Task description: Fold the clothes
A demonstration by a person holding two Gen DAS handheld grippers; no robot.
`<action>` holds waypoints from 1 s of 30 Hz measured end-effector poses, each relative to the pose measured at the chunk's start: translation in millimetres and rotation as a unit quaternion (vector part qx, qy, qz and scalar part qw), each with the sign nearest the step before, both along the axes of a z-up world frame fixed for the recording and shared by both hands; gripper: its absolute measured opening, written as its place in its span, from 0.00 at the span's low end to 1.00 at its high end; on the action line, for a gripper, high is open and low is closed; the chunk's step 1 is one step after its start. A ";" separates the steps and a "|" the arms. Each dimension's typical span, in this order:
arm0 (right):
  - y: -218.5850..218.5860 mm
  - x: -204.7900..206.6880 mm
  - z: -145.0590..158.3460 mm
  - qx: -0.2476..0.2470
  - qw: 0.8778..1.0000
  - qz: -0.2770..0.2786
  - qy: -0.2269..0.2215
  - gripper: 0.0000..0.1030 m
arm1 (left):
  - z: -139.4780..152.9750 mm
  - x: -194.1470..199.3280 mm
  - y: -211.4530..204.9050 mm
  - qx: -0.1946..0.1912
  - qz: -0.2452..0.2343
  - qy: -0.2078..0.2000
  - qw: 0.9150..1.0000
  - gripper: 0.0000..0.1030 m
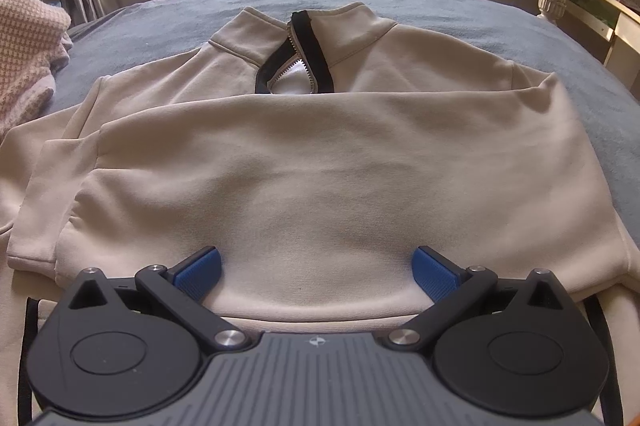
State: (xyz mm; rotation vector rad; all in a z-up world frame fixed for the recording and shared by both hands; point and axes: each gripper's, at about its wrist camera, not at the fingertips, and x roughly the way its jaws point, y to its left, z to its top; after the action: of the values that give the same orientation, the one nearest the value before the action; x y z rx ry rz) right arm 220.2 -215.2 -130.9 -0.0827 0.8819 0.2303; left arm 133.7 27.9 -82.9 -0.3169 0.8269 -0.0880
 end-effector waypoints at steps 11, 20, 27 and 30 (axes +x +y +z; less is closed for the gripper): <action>1.0 0.1 -0.7 -0.002 1.000 0.000 -0.002 1.00 | 18.2 -70.2 49.4 0.025 0.058 -0.062 0.996 0.97; 0.9 -1.2 -1.5 0.001 1.000 0.000 -0.006 1.00 | 13.1 -139.1 100.7 0.075 0.134 -0.041 0.987 0.96; 0.5 -1.2 -1.4 0.002 1.000 0.000 -0.006 1.00 | 2.9 -169.4 138.2 0.057 0.214 -0.004 0.975 0.93; 1.0 -1.4 -1.3 0.001 1.000 -0.001 -0.006 1.00 | 1.9 -183.6 155.7 0.042 0.259 -0.003 0.965 0.92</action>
State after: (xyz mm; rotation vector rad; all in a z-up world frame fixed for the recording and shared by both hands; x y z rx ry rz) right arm 218.8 -214.3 -132.2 -0.0808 0.8695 0.2295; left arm -49.9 183.6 -81.0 -0.4430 0.7177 0.4345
